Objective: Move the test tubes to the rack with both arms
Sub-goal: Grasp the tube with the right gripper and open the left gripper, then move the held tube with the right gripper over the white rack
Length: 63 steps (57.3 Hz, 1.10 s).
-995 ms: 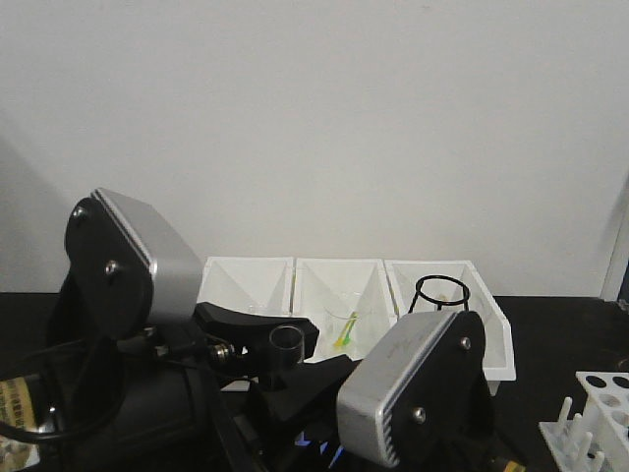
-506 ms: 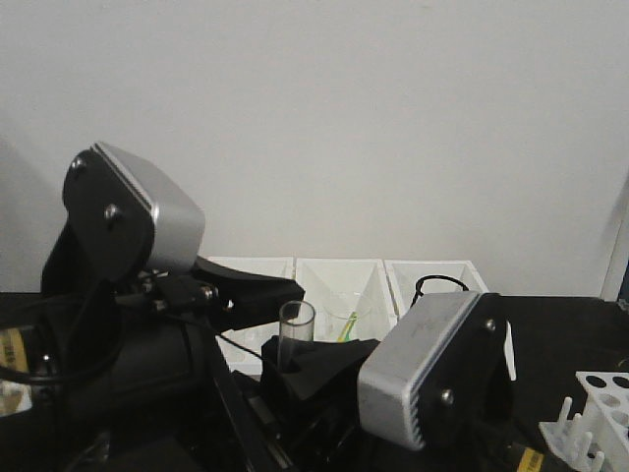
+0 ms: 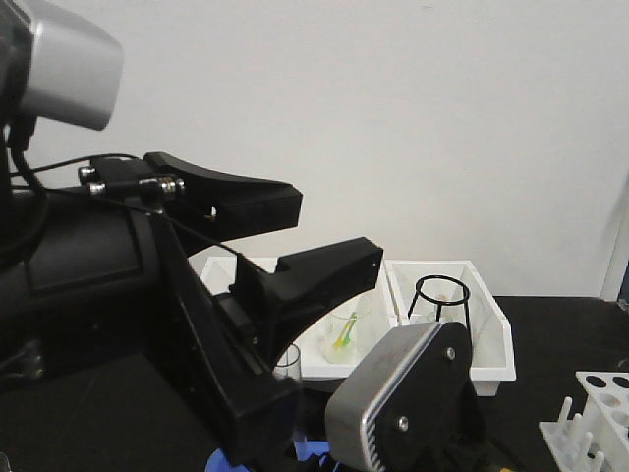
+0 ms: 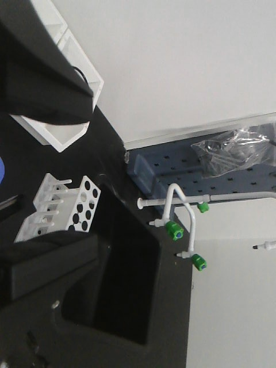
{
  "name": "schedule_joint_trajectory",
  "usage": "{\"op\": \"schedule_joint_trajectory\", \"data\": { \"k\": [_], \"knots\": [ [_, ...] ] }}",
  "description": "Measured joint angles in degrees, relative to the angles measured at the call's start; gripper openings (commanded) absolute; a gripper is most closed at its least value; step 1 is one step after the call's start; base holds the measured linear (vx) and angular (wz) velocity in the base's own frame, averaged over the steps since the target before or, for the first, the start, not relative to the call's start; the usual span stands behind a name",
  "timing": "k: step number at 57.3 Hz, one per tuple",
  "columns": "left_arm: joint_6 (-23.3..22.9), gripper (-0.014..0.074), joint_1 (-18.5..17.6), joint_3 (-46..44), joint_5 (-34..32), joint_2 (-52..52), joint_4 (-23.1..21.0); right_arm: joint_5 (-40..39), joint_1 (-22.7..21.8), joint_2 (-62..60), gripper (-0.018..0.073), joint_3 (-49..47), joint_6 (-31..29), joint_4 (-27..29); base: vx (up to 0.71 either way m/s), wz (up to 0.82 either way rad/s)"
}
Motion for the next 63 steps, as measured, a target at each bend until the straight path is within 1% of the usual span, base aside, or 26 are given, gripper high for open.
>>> {"op": "schedule_joint_trajectory", "data": {
  "k": [12, 15, 19, 23, 34, 45, 50, 57, 63],
  "knots": [
    [0.0, 0.0498, 0.0, 0.0, -0.4, -0.1, 0.3, 0.0, -0.1, 0.0, -0.0008, 0.0, 0.0, 0.6, 0.0, 0.0],
    [0.0, 0.0498, 0.0, 0.0, -0.5, -0.4, 1.1, 0.0, -0.5, 0.0, -0.0007, 0.0, 0.0, 1.4, 0.0, 0.0],
    [0.0, 0.0498, 0.0, 0.0, -0.4, -1.3, 2.5, 0.0, -2.2, 0.0, -0.0007, 0.0, 0.0, 3.0, 0.0, 0.0],
    [-0.2, 0.0498, 0.2, 0.0, -0.1, -2.7, 3.6, 0.0, -5.5, 0.0, -0.0007, 0.0, 0.0, 4.3, 0.0, 0.0],
    [-0.4, 0.0498, 2.3, 0.0, 3.5, -7.4, 5.3, 0.6, -17.7, -0.1, -0.0006, 0.0, 0.1, 5.0, 0.0, 0.0],
    [-0.4, 0.0498, 4.0, 0.0, 10.8, -9.5, 8.3, 1.3, -30.9, -1.2, -0.0006, 0.1, 0.1, 4.8, 0.0, 0.0],
    [-0.6, 0.0498, 4.5, 0.0, 14.3, -9.6, 9.7, -0.1, -37.1, -2.4, -0.0006, 1.4, -0.1, 4.8, 0.0, 0.0],
    [-3.7, 0.0498, 4.9, 0.0, 19.0, -9.5, 13.0, -5.5, -46.4, -4.6, -0.0006, 7.1, -0.3, 4.8, 0.0, 0.0],
    [-7.8, 0.0498, 5.1, 0.0, 20.4, -9.5, 16.4, -10.8, -53.1, -5.6, -0.0006, 12.0, -0.3, 4.8, 0.0, 0.0]
  ]
}}
